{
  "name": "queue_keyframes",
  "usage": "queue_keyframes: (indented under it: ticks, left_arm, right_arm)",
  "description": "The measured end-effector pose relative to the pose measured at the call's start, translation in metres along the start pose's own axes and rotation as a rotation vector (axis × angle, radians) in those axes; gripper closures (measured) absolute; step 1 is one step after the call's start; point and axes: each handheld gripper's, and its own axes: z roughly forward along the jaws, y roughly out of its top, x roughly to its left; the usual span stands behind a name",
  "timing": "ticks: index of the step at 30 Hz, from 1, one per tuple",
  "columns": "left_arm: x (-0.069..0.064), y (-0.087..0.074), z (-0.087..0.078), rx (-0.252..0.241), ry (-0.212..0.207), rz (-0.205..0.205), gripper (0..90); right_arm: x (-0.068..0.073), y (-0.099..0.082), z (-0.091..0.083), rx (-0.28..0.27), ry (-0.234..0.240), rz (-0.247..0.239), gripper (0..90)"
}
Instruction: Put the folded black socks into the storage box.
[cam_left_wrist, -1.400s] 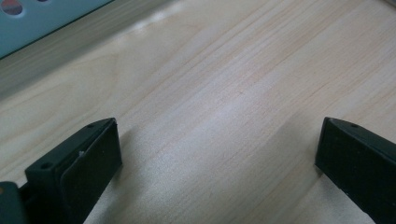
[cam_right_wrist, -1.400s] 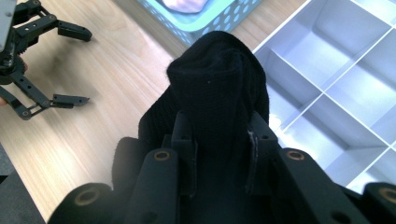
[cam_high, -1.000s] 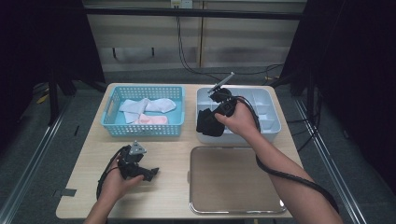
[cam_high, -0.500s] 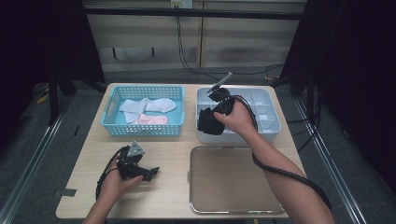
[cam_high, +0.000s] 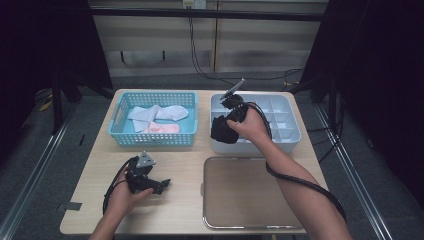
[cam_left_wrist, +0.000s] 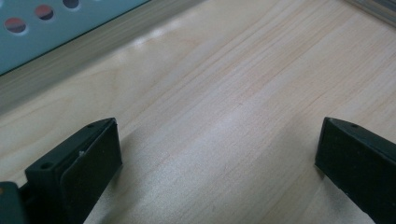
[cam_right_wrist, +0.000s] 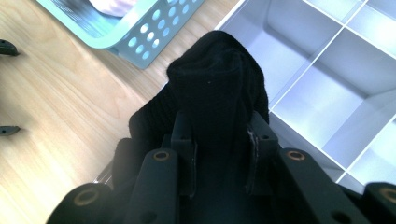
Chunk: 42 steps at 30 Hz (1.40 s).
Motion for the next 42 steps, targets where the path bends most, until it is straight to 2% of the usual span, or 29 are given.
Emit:
queue_keyframes:
  ticks: [13,20,29,30,37,42]
  left_arm:
    - [0.000,0.000,0.000,0.000,0.001,0.001,0.0]
    - [0.000,0.000,0.000,0.007,-0.001,0.001,0.0]
    - [0.001,0.001,0.000,0.004,-0.001,0.000,0.0]
    - [0.001,0.001,0.000,0.004,0.000,0.001,0.0]
    - [0.001,0.001,0.000,0.004,-0.001,0.001,0.0]
    - [0.001,0.001,0.000,0.004,0.000,0.000,0.0]
  right_arm:
    - [-0.001,0.007,0.018,0.054,-0.034,-0.024,70.0]
    - [-0.003,0.005,0.034,0.090,-0.034,-0.023,69.9]
    - [-0.004,0.003,0.041,0.095,-0.032,-0.030,69.9]
    - [-0.002,0.003,0.044,0.108,-0.029,-0.026,69.9]
    - [-0.003,0.001,0.045,0.091,-0.022,-0.032,68.8]
    - [-0.003,0.001,0.039,0.066,-0.027,-0.040,63.7]
